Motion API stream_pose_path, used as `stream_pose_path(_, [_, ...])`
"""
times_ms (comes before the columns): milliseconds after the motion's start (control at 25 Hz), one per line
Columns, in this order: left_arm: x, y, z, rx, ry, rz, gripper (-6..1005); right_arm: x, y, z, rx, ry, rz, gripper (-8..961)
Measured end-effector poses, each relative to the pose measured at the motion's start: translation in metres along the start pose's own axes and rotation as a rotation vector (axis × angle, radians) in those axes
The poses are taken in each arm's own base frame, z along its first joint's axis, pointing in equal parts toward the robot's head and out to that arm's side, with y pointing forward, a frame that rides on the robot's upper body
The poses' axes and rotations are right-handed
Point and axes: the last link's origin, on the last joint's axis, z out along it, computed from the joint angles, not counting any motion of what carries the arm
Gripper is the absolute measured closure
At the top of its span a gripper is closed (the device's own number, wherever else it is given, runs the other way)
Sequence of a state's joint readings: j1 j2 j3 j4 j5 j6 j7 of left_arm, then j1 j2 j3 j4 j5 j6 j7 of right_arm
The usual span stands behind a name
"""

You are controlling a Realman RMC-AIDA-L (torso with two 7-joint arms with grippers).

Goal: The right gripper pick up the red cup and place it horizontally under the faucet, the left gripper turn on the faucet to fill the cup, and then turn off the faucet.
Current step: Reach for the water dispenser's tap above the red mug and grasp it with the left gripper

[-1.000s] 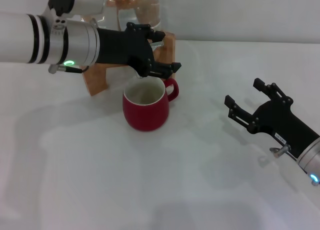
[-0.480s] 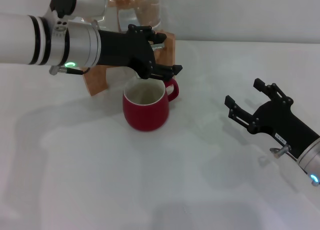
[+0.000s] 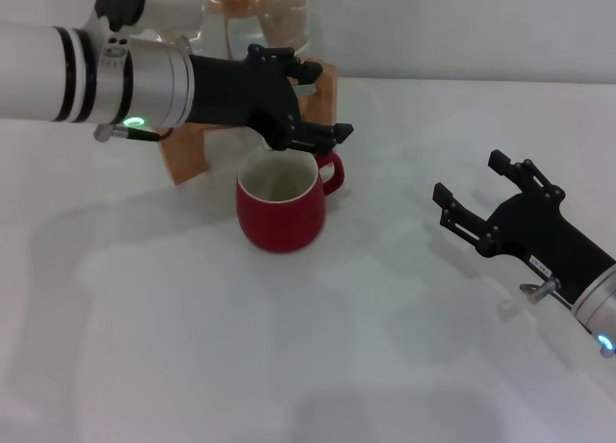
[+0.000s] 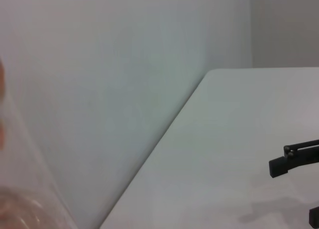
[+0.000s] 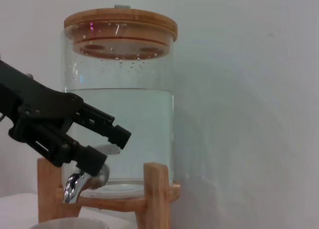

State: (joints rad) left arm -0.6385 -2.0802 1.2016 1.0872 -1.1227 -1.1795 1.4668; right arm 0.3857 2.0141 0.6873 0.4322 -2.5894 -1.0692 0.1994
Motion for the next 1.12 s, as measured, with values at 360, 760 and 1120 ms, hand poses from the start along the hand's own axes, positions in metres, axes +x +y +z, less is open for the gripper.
stream_pose_path(360, [0.0025, 0.0006, -0.0026, -0.005, 0.004, 0.003, 143, -0.0003, -0.0003, 0.0005, 0.0, -0.001, -0.001, 83])
stream_pose_path(760, [0.0013, -0.0027, -0.0047, 0.012, 0.003, 0.009, 142, -0.0009, 0.0, 0.0009, -0.001, -0.003, 0.0, 83])
stream_pose_path(1120, [-0.0001, -0.005, -0.0028, 0.029, -0.004, 0.023, 142, -0.0006, 0.0003, 0.0002, 0.0, -0.004, 0.002, 83])
